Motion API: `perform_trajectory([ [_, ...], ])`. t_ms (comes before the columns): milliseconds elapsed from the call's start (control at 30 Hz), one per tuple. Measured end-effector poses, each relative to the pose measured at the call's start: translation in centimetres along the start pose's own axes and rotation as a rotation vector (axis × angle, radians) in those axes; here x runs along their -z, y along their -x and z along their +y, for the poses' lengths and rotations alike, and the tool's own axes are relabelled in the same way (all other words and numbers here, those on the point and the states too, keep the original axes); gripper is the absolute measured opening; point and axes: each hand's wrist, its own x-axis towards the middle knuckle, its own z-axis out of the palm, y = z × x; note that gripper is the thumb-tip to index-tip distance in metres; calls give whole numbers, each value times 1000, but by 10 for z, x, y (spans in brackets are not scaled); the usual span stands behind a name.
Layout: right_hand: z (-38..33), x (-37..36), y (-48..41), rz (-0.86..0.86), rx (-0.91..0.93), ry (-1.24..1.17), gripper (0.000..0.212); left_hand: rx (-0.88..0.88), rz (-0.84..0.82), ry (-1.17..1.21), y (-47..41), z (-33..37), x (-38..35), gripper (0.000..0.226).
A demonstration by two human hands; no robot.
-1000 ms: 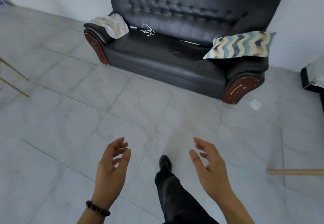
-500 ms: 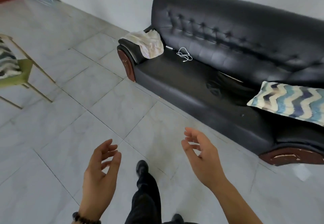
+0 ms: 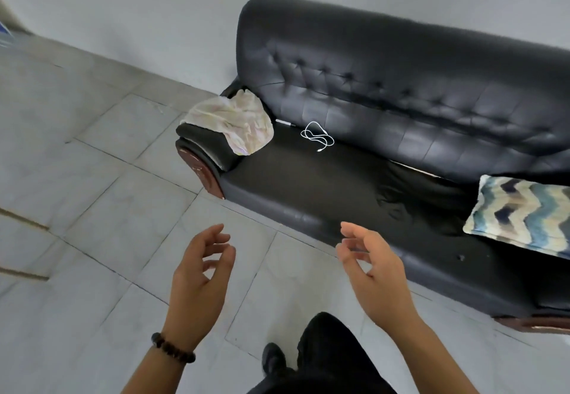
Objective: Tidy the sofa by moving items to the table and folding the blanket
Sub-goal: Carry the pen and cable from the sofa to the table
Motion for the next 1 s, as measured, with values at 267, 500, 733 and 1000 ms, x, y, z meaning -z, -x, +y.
perform_trajectory([
  [267,31,-47,-169,165,-194,-171,30,42,-167,-69,-199,-12,-69,31],
  [500,2,-66,-360,159,-243,-233,31,-101,-333,-282,-386,20,-93,44],
  [733,7,-98,-495,137,-316,-178,30,4,-332,-144,-532,7,-134,40],
  [1000,149,-199,-632,308,-544,-149,31,83,-642,-175,-699,-165,-277,34],
])
